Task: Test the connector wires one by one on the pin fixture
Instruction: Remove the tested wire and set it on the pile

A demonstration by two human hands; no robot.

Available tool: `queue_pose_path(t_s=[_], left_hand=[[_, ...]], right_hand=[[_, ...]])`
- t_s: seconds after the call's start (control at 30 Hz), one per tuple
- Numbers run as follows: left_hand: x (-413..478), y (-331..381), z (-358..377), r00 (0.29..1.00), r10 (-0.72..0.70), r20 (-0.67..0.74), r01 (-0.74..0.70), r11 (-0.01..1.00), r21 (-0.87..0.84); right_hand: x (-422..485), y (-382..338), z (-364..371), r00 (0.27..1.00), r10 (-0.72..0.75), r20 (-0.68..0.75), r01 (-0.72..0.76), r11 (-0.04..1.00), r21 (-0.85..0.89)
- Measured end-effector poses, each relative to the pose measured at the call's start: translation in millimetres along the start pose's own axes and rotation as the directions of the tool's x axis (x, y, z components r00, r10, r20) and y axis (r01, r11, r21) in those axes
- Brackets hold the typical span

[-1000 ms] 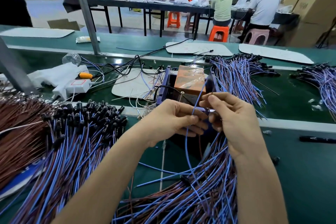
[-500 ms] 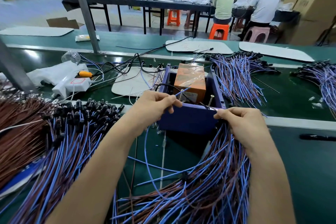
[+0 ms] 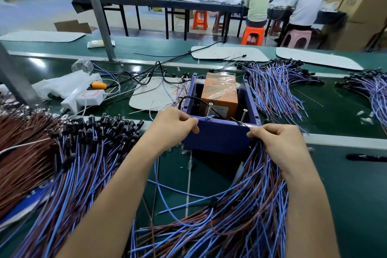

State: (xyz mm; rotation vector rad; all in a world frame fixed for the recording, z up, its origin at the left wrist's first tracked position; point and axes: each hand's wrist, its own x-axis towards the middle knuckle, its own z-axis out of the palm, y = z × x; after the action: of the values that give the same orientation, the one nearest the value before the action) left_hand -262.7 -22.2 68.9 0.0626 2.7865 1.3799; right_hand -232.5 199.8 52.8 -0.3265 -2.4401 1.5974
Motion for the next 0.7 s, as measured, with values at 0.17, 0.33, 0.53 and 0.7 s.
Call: queue_pose_path(t_s=[0.17,0.33,0.53,0.7], left_hand=[[-0.7,-0.3,-1.7,1.000,-0.010,-0.004,0.010,1.000,0.016],[-1.2,-1.2,-5.1,1.000,-0.015,-0.018,0.015,0.999,0.040],[-0.7,-1.0,-5.5,0.999,-0.022,-0.033,0.024,0.998,0.058],[-2.0,-0.3,-5.0,1.000,-0.023,-0.008,0.023,0.998,0.052]], right_hand=[[0.2,0.5,0.8,1.000,-0.017,-0.001,0.017,1.000,0.012],[0.5,0.2,0.7,1.000,-0.014,-0.001,0.014,1.000,0.007],[-2.2,-4.8,0.3,1.000,-0.022,0.001,0.022,1.000,-0.014],[-4.0,-6.3,-0.7,1.000,-0.025,0.005,0.025,0.999,-0.029]])
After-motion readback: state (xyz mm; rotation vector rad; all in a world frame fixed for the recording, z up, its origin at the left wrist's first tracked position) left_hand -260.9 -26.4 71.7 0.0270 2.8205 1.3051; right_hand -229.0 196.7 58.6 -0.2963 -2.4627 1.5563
